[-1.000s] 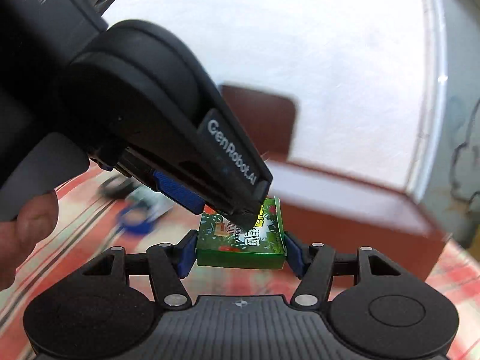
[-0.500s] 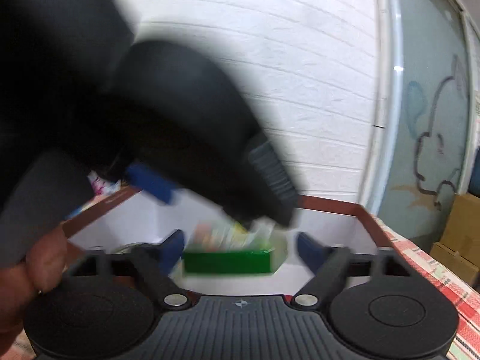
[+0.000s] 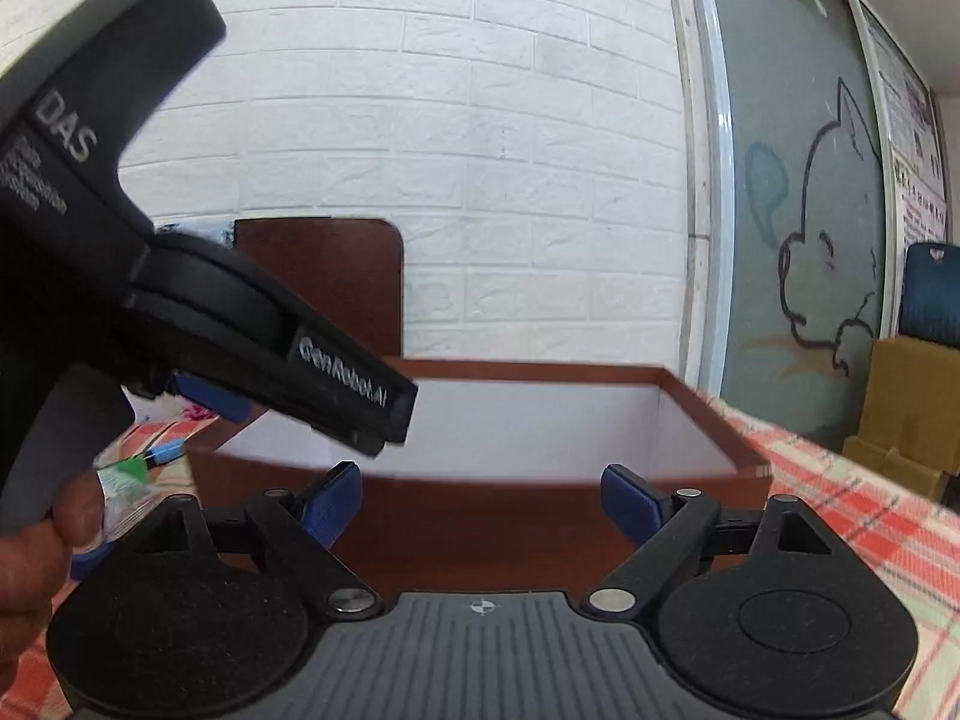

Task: Organize objects
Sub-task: 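Move the right gripper back to the blue tape roll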

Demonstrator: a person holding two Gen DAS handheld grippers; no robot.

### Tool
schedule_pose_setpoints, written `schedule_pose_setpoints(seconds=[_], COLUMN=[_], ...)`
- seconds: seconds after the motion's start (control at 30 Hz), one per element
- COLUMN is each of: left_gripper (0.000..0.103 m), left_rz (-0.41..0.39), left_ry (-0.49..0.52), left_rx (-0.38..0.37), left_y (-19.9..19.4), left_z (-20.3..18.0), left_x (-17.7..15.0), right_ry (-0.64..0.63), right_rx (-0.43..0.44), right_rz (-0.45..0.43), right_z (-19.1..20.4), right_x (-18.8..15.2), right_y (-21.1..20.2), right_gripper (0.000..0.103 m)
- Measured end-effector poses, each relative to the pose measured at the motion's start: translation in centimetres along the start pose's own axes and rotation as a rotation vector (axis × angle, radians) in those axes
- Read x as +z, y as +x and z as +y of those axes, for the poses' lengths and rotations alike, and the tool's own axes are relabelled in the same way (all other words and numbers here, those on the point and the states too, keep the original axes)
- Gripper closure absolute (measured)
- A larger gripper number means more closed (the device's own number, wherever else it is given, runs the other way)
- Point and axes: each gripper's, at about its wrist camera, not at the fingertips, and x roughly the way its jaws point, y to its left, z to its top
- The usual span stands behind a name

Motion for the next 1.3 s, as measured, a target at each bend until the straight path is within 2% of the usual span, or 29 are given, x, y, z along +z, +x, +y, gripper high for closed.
schedule_pose_setpoints(seconds=[0.13,0.27,0.57,0.77,0.97,1.07,1.17,1.23,1.3], left_gripper=[0.025,0.025,0.025,0.025,0.024,0.013,0.008,0.007,0.008], left_rz=[0.016,0.069,0.151,0.177,0.164,0.140,0.107,0.086,0.059], left_ry=[0.003,-0.038,-0.102,-0.148,-0.167,-0.188,-0.223,-0.284,-0.432], left_rx=[0.027,0.050,0.153,0.209,0.255,0.298,0.397,0.449,0.436], left_y=[-1.1,-1.4,-1.6,-1.7,-2.1,-2.6,-3.8,-4.7,-5.8], left_z=[0.5,2.2,7.6,10.9,14.1,17.3,21.3,24.1,27.1], left_x=[-2.1,-4.4,-8.9,-11.1,-13.1,-14.7,-16.2,-17.4,-18.6], right_ry=[-0.002,-0.008,-0.072,-0.135,-0.183,-0.222,-0.220,-0.211,-0.206], right_rx=[0.050,0.110,0.161,0.175,0.223,0.266,0.312,0.333,0.349], right_rz=[0.114,0.190,0.274,0.292,0.330,0.350,0.365,0.372,0.372], right_z=[1.5,4.0,8.0,10.1,12.5,14.4,16.2,17.6,19.2], right_x=[-2.0,-3.5,-4.8,-5.0,-5.2,-5.4,-5.1,-4.7,-4.3], right_y=[2.4,0.5,1.0,0.8,0.9,1.1,2.1,3.3,4.9], right_gripper=[0.017,0.018,0.018,0.019,0.019,0.019,0.018,0.018,0.018])
